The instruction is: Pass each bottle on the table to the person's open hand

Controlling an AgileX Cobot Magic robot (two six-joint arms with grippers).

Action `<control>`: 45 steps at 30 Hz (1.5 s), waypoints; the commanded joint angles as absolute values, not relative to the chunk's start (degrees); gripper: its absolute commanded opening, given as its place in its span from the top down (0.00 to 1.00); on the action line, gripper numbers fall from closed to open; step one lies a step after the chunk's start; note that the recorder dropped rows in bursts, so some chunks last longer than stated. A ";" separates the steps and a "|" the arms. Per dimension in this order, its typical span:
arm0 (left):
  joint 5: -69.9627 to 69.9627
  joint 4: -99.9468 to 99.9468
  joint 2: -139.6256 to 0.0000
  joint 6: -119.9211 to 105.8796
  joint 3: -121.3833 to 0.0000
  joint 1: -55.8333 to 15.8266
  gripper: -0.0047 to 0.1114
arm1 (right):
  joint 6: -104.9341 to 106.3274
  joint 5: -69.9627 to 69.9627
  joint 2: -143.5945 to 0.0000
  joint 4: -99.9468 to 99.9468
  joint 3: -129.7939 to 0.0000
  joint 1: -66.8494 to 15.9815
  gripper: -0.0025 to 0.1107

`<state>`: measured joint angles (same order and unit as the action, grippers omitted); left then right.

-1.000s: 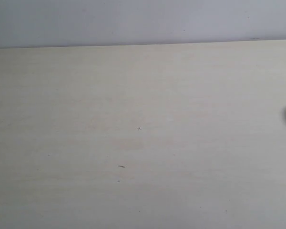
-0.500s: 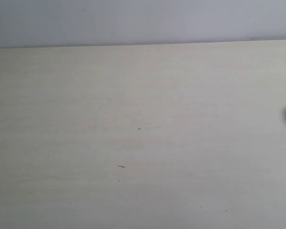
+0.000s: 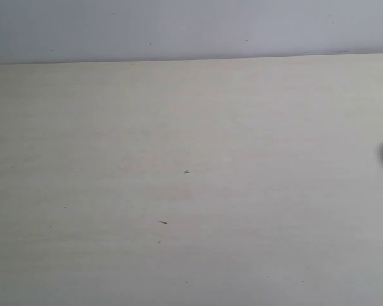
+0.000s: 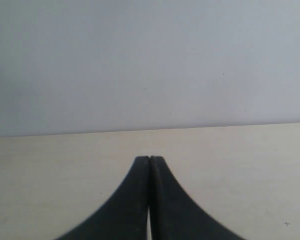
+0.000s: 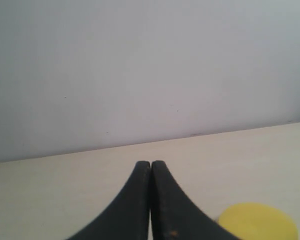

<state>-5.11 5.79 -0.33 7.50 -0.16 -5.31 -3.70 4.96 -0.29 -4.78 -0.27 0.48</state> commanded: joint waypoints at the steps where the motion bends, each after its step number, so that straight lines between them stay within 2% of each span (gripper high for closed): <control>1: -4.58 5.33 0.00 7.59 0.00 -5.18 0.96 | -5.25 5.25 0.00 -4.43 0.00 0.69 0.98; 23: -4.58 5.33 0.00 7.59 0.00 -5.18 0.96 | -5.24 5.25 0.00 -3.88 0.00 0.69 0.98; 32: -4.58 5.33 0.00 7.61 0.00 -0.49 0.96 | -5.24 5.25 0.00 -2.40 0.00 0.69 0.98; 45: -4.58 5.33 0.00 7.61 0.00 -0.49 0.96 | -5.36 5.25 0.00 3.27 0.00 0.69 0.98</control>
<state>-5.11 5.79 -0.33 7.50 -0.16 -0.65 -5.13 5.33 -0.29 2.68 -0.27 0.48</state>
